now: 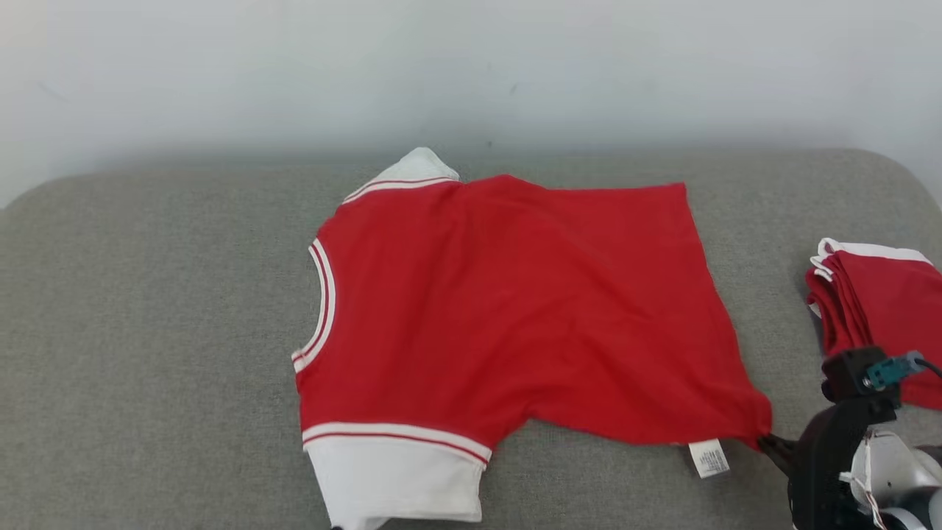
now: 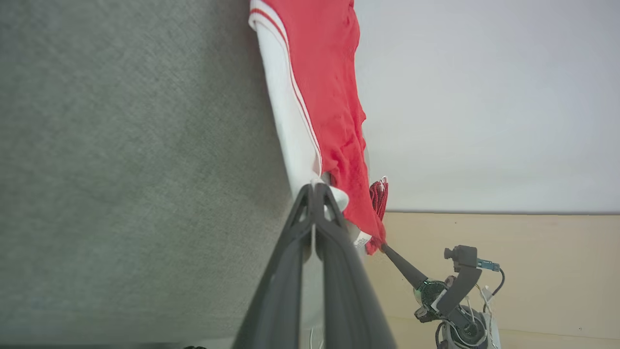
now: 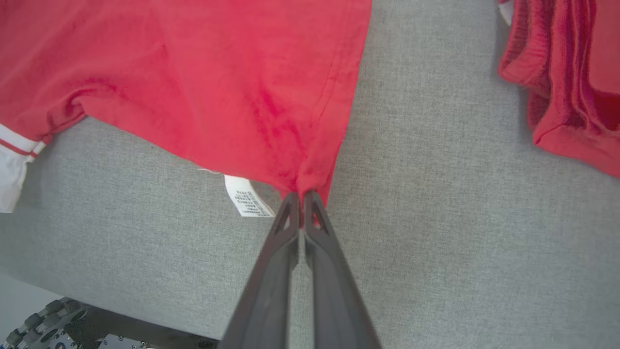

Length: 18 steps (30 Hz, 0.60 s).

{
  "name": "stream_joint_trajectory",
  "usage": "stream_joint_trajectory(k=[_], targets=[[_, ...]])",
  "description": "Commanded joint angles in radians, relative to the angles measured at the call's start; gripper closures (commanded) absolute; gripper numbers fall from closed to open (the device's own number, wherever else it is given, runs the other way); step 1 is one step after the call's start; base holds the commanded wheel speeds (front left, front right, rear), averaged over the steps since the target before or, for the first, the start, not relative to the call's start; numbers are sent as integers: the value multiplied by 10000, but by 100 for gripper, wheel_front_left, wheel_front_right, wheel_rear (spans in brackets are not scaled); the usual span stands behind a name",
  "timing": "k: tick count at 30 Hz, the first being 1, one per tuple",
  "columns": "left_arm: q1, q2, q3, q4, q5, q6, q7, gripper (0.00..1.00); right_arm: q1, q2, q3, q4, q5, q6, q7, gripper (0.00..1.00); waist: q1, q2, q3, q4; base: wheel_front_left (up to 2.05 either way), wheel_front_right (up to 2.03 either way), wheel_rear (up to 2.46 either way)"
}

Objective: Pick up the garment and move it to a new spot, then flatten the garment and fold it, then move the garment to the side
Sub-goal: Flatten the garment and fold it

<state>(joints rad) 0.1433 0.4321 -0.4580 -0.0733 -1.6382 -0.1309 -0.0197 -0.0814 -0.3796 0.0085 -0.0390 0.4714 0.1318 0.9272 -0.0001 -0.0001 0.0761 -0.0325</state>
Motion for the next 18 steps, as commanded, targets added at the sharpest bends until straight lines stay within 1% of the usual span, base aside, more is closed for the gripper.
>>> stream_joint_trajectory(k=[1, 8, 11, 13, 16, 18], targets=[[171, 152, 3, 119, -191, 4, 166, 100, 226, 140, -251, -235, -175, -20, 113, 100, 1, 1, -42, 43, 0, 0, 0], [536, 388, 338, 97, -598, 5, 409, 100, 889, 442, -724, -716, -392, -20, 483, 100, 1, 1, -30, 64, 0, 0, 0], [845, 536, 428, 37, -922, 3, 718, 100, 1137, 569, -949, -889, -432, -20, 557, 100, 1, 1, -27, 49, 0, 0, 0], [1071, 696, 424, 54, -1133, 3, 940, 100, 1292, 574, -1075, -928, -508, -20, 582, 100, 1, 1, -19, 26, 0, 0, 0], [1357, 699, 505, 23, -1561, 48, 1128, 100, 1443, 594, -1215, -944, -589, -20, 585, 100, 1, 1, -7, 2, 0, 0, 0], [1482, 804, 597, -27, -1661, 33, 1146, 100, 1531, 566, -1281, -936, -656, -20, 556, 100, 1, 1, 0, -12, 0, 0, 0]])
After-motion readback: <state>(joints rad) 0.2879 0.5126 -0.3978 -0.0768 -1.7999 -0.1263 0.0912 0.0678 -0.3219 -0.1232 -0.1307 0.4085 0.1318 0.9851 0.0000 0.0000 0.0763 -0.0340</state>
